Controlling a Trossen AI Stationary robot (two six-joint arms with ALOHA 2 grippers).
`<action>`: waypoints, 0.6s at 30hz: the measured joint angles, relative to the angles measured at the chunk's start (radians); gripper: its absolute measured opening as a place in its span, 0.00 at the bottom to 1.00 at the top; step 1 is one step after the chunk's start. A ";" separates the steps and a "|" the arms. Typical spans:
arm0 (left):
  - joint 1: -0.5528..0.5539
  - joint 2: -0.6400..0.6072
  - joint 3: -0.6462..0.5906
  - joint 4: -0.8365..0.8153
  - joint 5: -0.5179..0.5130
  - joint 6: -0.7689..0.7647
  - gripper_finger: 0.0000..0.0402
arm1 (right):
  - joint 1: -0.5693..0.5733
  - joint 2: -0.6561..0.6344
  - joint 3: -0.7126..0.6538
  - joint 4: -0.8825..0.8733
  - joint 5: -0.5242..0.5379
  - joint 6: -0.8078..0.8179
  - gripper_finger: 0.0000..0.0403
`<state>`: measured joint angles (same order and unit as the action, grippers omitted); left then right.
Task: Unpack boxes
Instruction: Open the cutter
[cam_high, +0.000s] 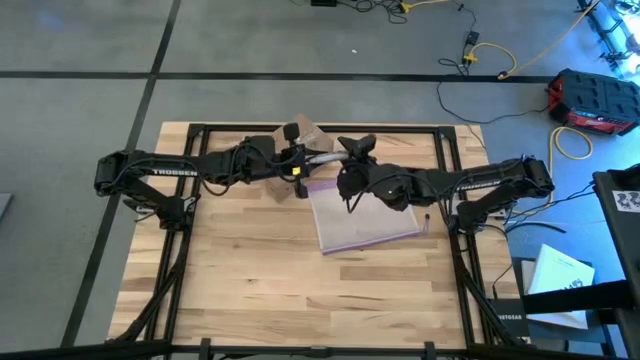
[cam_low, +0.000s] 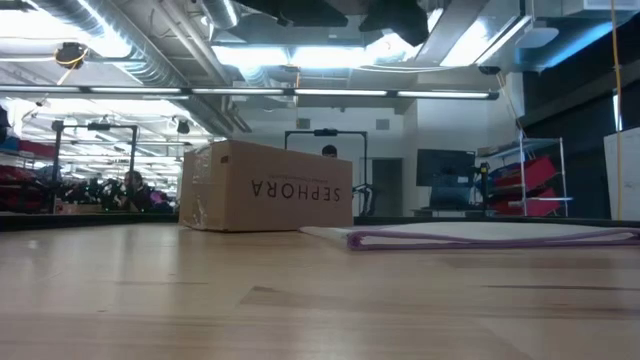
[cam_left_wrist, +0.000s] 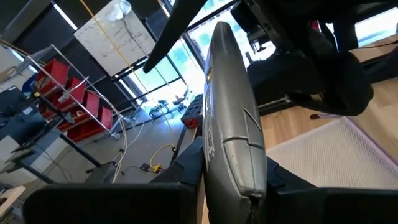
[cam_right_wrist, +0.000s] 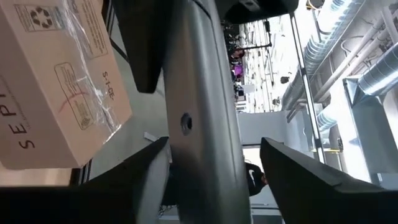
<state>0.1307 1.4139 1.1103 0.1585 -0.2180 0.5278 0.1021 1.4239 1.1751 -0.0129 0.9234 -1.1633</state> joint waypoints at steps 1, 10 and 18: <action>0.000 0.000 0.000 0.000 0.000 0.002 0.11 | 0.000 0.000 0.000 -0.004 0.001 -0.001 0.50; 0.003 0.000 0.001 0.000 -0.003 0.030 0.13 | 0.003 -0.001 -0.001 -0.067 0.028 0.002 0.12; -0.005 0.000 0.001 -0.012 0.031 0.019 0.15 | 0.003 -0.001 -0.001 -0.063 0.072 -0.059 0.12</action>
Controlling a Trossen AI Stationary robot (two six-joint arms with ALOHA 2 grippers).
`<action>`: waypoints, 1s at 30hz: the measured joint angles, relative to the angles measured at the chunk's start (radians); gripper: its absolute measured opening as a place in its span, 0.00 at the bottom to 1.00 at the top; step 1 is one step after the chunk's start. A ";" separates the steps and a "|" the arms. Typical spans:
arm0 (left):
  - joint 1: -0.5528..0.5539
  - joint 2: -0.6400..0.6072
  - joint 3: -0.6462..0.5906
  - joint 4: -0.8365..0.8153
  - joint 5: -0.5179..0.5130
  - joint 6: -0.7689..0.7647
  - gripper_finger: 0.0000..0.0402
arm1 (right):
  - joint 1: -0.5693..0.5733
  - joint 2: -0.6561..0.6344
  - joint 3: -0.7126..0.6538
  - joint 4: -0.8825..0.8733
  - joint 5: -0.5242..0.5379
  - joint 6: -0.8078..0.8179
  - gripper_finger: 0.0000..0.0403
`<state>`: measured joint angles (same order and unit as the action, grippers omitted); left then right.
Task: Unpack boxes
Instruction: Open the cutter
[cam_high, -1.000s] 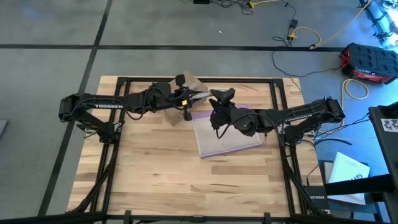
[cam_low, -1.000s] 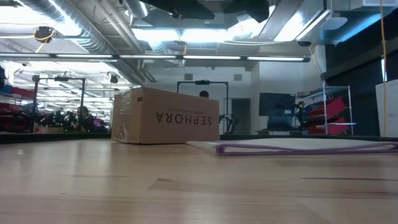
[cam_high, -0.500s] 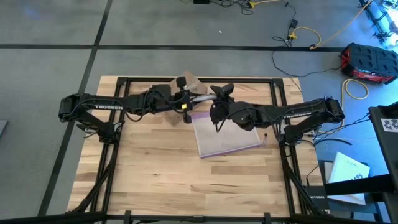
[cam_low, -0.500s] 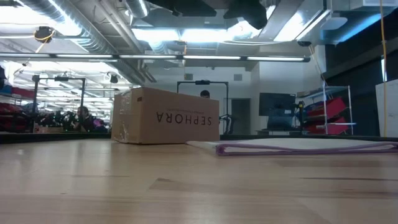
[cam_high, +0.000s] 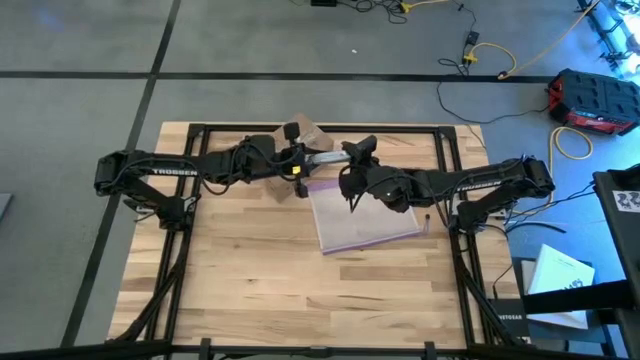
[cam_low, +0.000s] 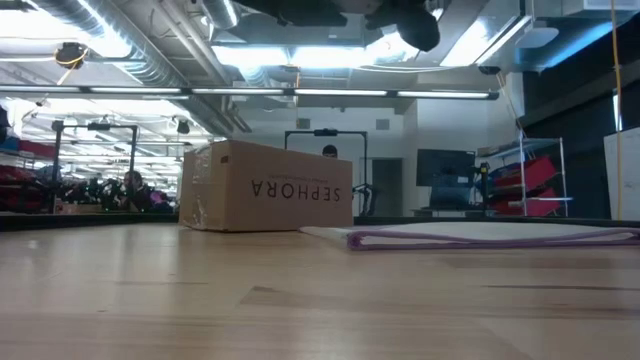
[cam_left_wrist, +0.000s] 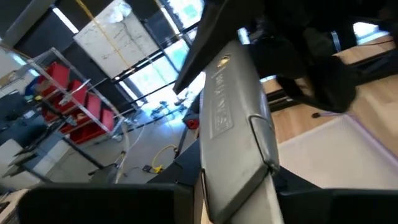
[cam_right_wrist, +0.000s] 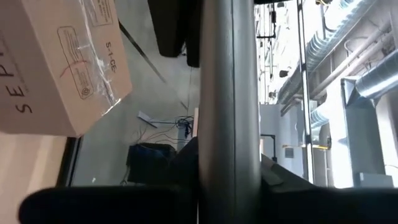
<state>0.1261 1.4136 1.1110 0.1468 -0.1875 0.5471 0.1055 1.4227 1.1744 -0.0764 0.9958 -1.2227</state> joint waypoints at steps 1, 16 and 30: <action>0.000 0.000 0.000 -0.004 0.015 -0.002 0.15 | 0.000 0.000 0.000 0.001 0.000 -0.011 0.12; 0.008 0.000 0.000 -0.021 0.117 -0.189 0.62 | 0.000 0.000 0.000 -0.002 0.051 -0.039 0.12; 0.066 0.000 0.000 0.048 0.134 -0.585 0.89 | 0.000 0.014 0.000 -0.074 0.097 -0.181 0.12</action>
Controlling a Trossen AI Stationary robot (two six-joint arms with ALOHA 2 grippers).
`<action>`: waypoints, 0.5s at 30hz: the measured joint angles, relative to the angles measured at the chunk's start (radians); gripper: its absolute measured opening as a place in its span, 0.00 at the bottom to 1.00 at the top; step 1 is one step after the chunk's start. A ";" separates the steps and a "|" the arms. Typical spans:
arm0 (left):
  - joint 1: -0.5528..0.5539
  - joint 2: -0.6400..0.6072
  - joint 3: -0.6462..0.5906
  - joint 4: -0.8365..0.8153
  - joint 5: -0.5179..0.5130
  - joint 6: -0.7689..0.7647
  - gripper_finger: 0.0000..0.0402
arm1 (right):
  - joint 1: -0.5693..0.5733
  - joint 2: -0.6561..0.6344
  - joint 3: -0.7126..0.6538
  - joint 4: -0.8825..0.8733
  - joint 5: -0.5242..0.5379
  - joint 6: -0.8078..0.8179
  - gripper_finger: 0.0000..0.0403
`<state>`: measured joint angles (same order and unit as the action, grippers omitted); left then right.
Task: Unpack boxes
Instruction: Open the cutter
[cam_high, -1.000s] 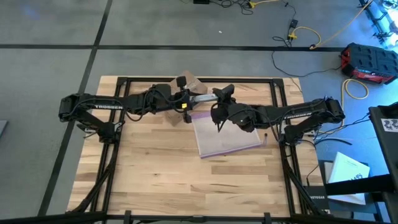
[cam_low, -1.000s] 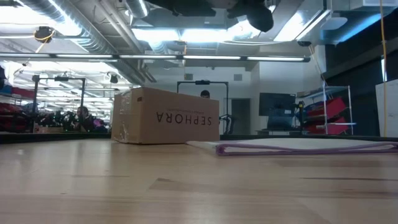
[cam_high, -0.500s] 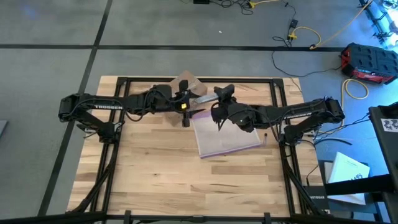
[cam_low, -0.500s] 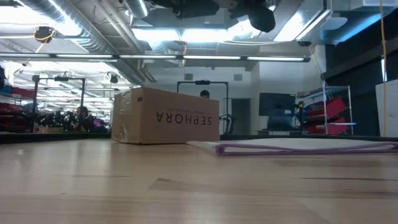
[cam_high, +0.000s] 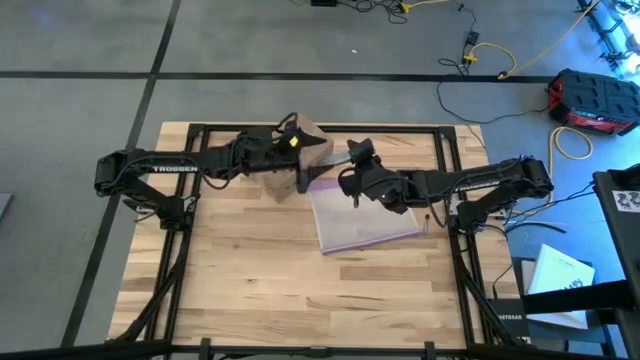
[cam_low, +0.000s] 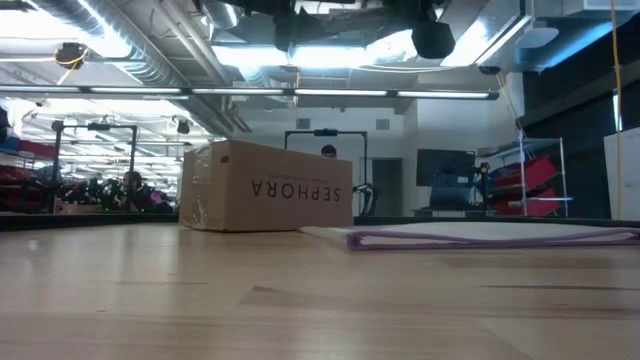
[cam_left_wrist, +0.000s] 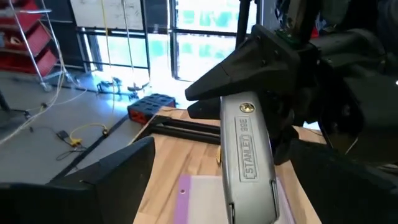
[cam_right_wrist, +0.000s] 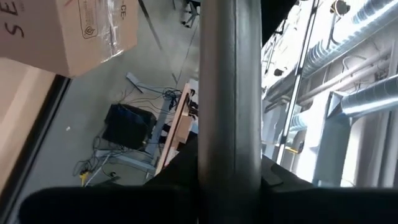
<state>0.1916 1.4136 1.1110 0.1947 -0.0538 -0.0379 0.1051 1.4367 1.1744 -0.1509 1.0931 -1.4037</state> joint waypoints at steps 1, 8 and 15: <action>-0.002 0.000 0.000 0.000 0.005 -0.001 0.89 | 0.000 0.000 0.000 0.000 0.000 -0.009 0.12; -0.009 0.009 0.000 0.014 0.048 -0.009 0.89 | 0.000 0.001 0.000 0.030 0.004 -0.015 0.12; -0.022 0.056 -0.001 0.086 0.061 0.025 0.89 | 0.000 0.001 0.000 0.029 0.003 -0.017 0.12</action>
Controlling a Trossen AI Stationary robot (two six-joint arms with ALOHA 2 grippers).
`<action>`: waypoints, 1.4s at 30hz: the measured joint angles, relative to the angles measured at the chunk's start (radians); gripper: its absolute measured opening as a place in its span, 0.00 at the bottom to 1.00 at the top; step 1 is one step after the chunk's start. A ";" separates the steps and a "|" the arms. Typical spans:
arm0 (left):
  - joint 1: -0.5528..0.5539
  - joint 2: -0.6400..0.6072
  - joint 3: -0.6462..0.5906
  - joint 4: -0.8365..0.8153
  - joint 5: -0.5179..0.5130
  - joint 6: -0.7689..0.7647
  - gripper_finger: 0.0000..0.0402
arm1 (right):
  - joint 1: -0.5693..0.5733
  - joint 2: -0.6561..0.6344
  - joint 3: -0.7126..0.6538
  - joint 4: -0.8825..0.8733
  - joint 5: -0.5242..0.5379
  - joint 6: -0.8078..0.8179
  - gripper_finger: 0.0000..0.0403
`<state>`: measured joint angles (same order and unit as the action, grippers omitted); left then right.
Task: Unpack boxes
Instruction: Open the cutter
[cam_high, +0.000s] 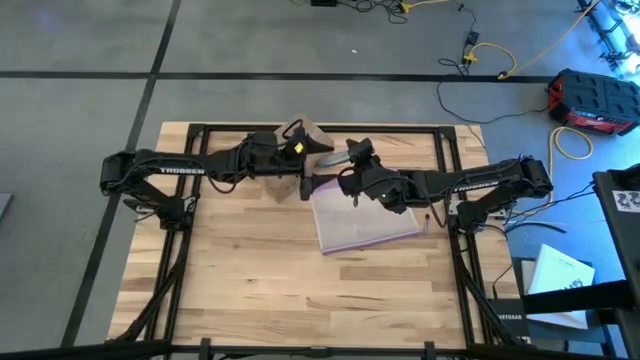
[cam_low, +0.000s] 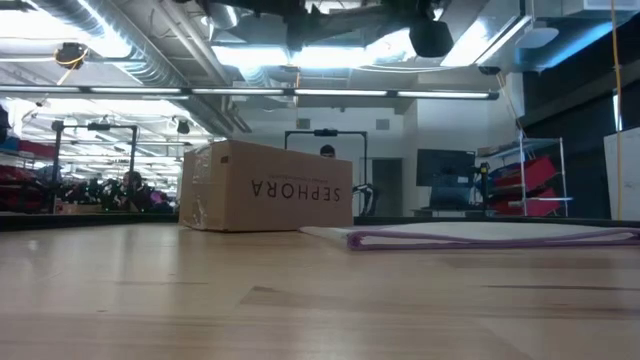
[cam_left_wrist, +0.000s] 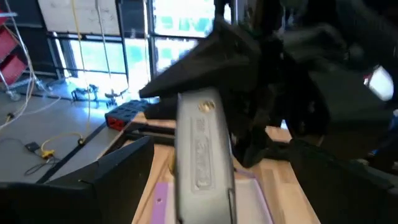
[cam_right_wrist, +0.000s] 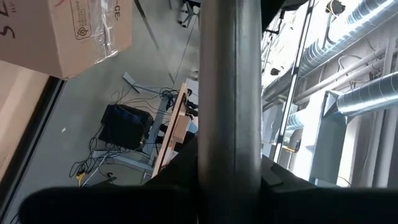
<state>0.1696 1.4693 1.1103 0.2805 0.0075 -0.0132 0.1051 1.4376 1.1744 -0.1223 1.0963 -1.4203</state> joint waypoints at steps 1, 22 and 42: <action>0.000 0.002 0.000 0.005 -0.001 0.009 0.89 | 0.000 0.000 0.000 0.003 0.000 0.002 0.12; 0.007 0.018 0.000 0.051 -0.042 0.048 0.61 | 0.000 0.000 0.000 0.018 -0.048 0.001 0.12; -0.013 0.018 0.000 -0.012 -0.015 0.094 0.59 | -0.001 0.000 0.000 0.014 -0.141 -0.007 0.12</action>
<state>0.1570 1.4868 1.1103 0.2690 -0.0071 0.0810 0.1043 1.4376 1.1744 -0.1085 0.9554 -1.4277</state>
